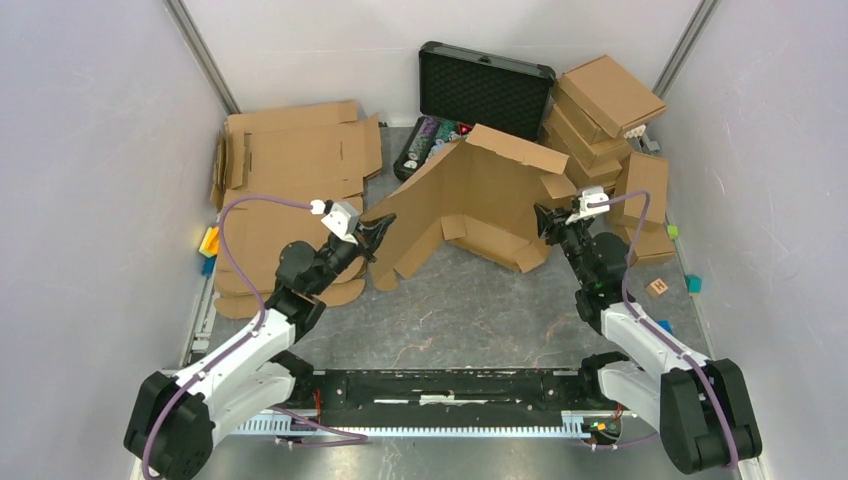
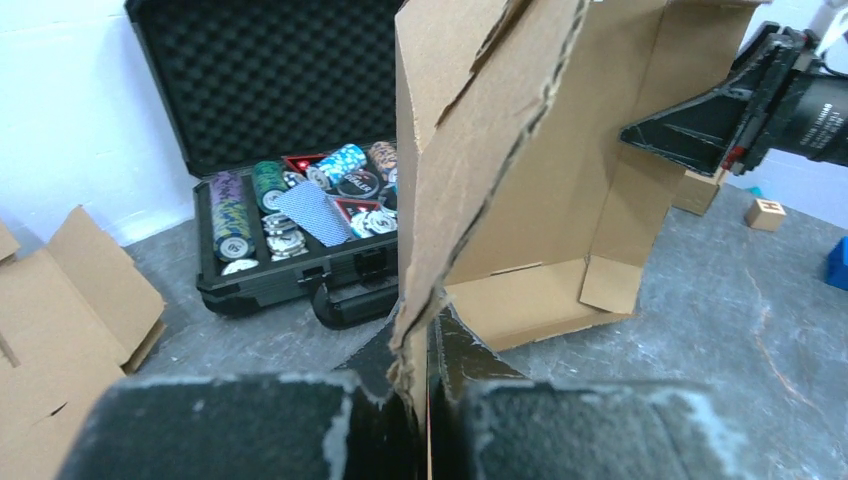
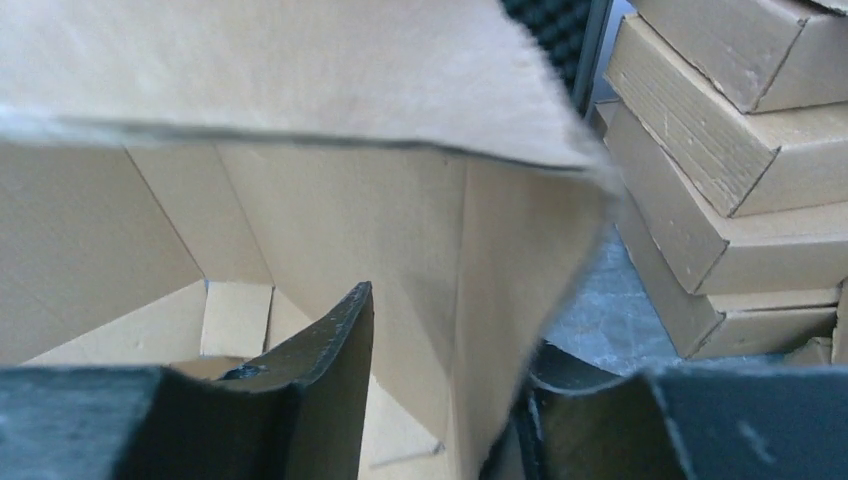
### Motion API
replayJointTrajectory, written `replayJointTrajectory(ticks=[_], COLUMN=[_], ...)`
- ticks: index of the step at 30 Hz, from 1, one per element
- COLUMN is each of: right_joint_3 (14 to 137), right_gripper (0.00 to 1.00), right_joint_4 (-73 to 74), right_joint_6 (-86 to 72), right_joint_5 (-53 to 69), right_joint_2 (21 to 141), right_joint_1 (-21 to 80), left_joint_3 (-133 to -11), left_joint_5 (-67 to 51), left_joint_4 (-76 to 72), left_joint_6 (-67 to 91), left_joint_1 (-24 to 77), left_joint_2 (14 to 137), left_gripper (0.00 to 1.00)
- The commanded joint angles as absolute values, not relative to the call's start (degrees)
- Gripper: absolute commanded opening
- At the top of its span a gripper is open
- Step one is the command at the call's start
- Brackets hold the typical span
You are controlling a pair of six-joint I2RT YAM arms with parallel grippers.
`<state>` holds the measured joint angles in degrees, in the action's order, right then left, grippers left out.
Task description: Fold the paper box
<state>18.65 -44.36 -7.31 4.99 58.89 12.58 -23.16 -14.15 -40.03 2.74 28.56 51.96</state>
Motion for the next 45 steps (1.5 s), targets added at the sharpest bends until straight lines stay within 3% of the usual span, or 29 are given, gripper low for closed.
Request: replayJointTrajectory(ticks=[1, 12, 19, 45], right_joint_3=[17.3, 14.4, 13.7, 11.5], right_gripper=[0.47, 0.97, 0.98, 0.98], right_joint_4=[-41.9, -38.7, -31.4, -18.9], right_joint_6=[-7.8, -9.5, -11.0, -9.9], right_joint_5=[4.1, 6.4, -1.3, 0.8], right_joint_2=[55.8, 53.5, 52.3, 56.3], right_joint_1=[12.8, 12.8, 12.8, 15.0], left_joint_3=[-23.1, -20.7, -22.8, -22.0], left_joint_5=[-17.8, -16.5, -12.0, -9.6], left_joint_4=[-38.8, -39.7, -34.8, -33.9], left_joint_6=[0.7, -2.7, -1.7, 3.3], left_joint_1=[29.7, 31.1, 31.9, 32.1], left_joint_2=[48.4, 44.9, 45.3, 45.1], left_gripper=[0.07, 0.04, 0.02, 0.02])
